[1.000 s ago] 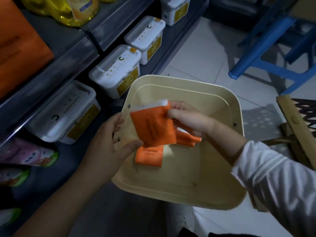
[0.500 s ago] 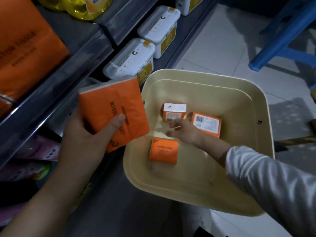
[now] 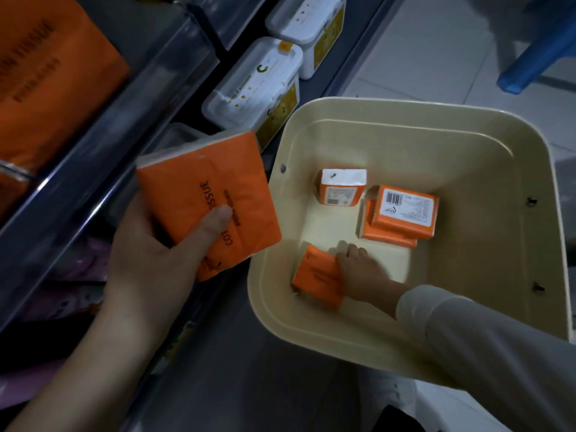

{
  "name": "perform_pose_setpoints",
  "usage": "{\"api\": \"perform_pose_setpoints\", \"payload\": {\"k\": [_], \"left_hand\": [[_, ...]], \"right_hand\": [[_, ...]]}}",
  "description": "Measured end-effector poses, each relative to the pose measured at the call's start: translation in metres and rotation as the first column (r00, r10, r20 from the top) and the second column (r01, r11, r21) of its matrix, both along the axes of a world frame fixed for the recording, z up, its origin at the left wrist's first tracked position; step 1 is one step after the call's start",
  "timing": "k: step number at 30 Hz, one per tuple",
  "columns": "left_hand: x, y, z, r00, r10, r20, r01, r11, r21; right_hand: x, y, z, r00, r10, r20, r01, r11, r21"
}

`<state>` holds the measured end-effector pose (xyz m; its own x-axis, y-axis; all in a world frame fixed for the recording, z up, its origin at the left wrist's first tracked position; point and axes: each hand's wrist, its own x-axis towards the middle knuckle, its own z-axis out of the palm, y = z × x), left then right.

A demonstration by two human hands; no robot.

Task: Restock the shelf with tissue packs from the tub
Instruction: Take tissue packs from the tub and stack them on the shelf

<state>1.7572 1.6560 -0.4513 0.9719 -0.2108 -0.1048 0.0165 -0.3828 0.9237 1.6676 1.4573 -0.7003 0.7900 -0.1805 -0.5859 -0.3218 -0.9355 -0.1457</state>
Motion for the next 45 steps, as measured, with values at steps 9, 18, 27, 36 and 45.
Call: {"api": "perform_pose_setpoints", "payload": {"k": [9, 18, 27, 36, 45], "left_hand": [[-0.010, 0.000, 0.017, 0.999, -0.018, 0.037, 0.020, 0.999, -0.043], [-0.030, 0.009, 0.042, 0.995, 0.030, 0.097, -0.026, 0.999, -0.033], [-0.073, 0.047, 0.082, 0.987, 0.119, 0.112, -0.107, 0.989, -0.104], [-0.088, 0.099, 0.115, 0.932, 0.333, 0.142, -0.292, 0.924, -0.247], [-0.092, 0.138, 0.155, 0.782, 0.518, 0.346, -0.421, 0.849, -0.320]], "right_hand": [[0.013, -0.021, 0.039, 0.974, -0.210, -0.083, 0.226, 0.904, 0.363], [0.018, -0.035, 0.112, 0.766, -0.642, -0.034, 0.519, 0.587, 0.621], [0.006, -0.012, 0.218, 0.576, -0.816, -0.053, 0.438, 0.254, 0.862], [-0.016, 0.015, 0.309, 0.614, -0.789, -0.020, 0.227, 0.153, 0.962], [0.006, 0.079, 0.381, 0.700, -0.713, -0.034, 0.029, -0.019, 0.999]]}}
